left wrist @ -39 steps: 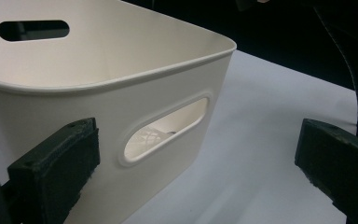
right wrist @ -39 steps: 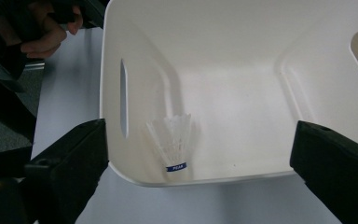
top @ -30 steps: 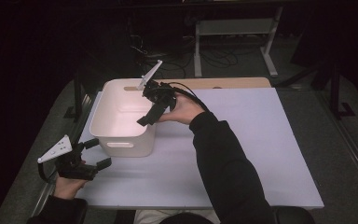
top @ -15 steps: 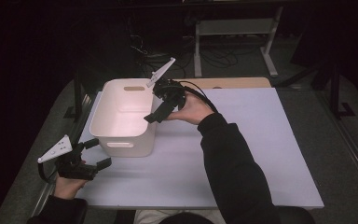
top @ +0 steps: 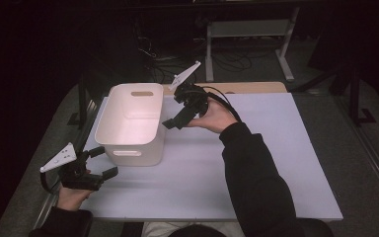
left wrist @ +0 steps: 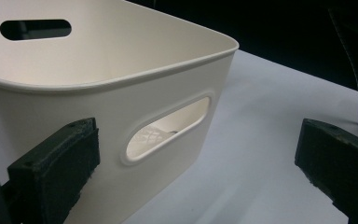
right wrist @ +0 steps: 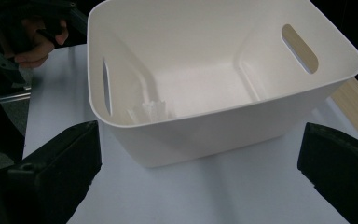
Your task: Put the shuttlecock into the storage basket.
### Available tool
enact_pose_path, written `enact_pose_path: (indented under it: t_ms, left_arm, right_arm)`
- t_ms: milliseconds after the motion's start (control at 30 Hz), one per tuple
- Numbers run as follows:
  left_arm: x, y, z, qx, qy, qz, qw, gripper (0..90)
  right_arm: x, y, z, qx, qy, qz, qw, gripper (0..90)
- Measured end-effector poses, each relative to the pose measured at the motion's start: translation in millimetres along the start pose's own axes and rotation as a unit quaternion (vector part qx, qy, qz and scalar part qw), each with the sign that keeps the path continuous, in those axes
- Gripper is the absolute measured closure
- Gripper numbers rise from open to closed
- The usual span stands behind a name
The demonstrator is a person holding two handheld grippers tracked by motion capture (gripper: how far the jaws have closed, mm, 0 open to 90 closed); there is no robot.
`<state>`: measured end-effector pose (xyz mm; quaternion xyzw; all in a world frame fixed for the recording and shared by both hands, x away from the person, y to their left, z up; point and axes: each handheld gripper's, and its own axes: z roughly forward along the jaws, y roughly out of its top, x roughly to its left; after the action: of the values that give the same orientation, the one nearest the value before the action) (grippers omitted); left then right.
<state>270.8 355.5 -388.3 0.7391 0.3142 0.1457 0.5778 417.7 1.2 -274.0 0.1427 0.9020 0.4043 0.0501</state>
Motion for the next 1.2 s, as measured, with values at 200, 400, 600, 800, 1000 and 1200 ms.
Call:
enact_pose_path:
  t_ms: [200,400,600,800,1000,1200]
  left_arm:
    - [0.0,0.0,0.1,-0.001,0.0,0.0,1.0,0.0]
    - [0.0,0.0,0.1,0.0,0.0,0.0,1.0,0.0]
    - [0.1,0.0,0.3,0.001,0.0,0.001,1.0,0.0]
    - [0.0,0.0,0.4,0.001,0.0,0.001,1.0,0.0]
    - [0.0,-0.1,0.5,0.001,0.001,0.001,1.0,0.0]
    - [-0.1,-0.1,0.5,0.001,0.001,0.001,1.0,0.0]
  right_arm:
    - [-1.2,-8.8,-3.7,-0.001,-0.001,0.004,1.0,0.0]
    - [-3.0,-17.4,-8.7,-0.008,-0.003,0.008,0.9999,0.0]
    - [-5.7,-28.2,-12.6,-0.01,-0.006,0.016,0.9998,0.0]
    - [-8.8,-38.9,-15.6,-0.012,-0.008,0.025,0.9996,0.0]
    - [-10.1,-46.9,-20.7,-0.015,-0.012,0.03,0.9994,0.0]
    - [-10.7,-53.8,-26.9,-0.019,-0.016,0.035,0.9991,0.0]
